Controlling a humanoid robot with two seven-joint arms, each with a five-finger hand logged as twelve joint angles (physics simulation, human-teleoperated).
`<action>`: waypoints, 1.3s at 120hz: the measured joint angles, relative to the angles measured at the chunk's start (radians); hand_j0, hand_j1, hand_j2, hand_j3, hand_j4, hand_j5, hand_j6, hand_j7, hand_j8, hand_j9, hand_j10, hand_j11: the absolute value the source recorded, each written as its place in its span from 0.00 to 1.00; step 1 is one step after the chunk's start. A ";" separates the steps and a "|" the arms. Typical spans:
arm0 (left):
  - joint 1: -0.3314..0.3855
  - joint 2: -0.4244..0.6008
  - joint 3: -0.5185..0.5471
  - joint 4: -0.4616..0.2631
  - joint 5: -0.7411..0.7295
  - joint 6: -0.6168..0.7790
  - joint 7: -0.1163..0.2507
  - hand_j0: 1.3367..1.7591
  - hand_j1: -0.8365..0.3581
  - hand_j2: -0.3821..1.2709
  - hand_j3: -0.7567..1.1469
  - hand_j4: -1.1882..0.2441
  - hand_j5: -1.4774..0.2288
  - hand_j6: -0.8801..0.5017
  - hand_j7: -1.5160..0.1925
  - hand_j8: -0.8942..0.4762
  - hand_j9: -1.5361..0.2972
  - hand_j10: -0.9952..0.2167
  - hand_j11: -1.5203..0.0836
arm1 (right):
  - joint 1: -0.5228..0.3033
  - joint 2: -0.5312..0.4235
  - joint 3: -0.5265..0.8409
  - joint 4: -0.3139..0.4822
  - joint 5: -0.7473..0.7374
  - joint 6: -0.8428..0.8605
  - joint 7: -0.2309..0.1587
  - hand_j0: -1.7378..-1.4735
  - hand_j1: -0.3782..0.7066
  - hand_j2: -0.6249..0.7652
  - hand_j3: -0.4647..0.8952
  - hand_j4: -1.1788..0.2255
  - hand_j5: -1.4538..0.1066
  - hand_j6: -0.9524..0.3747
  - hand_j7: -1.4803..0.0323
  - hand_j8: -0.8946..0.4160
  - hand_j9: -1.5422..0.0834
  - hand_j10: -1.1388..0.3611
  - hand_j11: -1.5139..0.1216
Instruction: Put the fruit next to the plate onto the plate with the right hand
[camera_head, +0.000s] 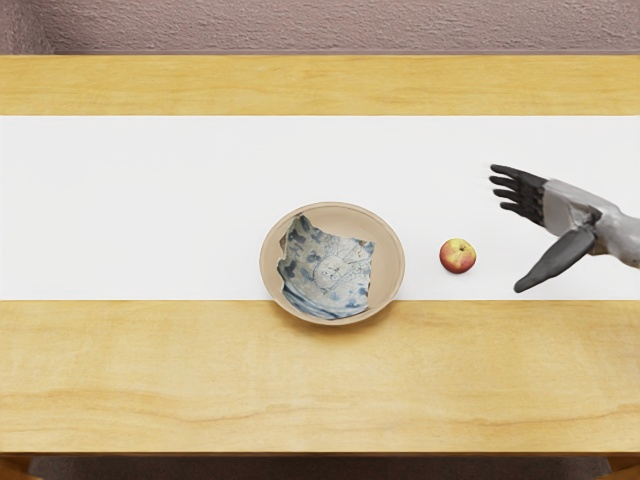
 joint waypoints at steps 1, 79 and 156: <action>0.000 0.000 0.000 0.000 0.000 0.000 0.000 0.76 0.98 0.23 0.40 0.82 0.86 0.63 0.88 0.64 0.83 0.81 0.94 | -0.001 0.000 0.001 0.000 0.000 0.000 0.000 0.30 0.03 0.45 0.34 0.84 0.93 0.72 0.98 0.68 0.95 0.76 0.93; 0.000 0.000 -0.001 0.001 0.000 0.000 0.000 0.76 0.98 0.23 0.40 0.82 0.86 0.63 0.88 0.64 0.83 0.81 0.94 | 0.552 -0.027 -0.529 0.006 -0.037 -0.271 -0.534 0.30 0.03 0.45 0.34 0.84 0.93 0.72 0.98 0.68 0.95 0.76 0.93; 0.000 0.000 -0.003 0.004 0.000 0.000 0.000 0.76 0.98 0.23 0.40 0.82 0.86 0.63 0.88 0.64 0.83 0.81 0.94 | 0.979 0.108 -1.308 0.178 -0.071 -0.909 -0.577 0.30 0.03 0.45 0.34 0.84 0.93 0.71 0.98 0.68 0.95 0.76 0.93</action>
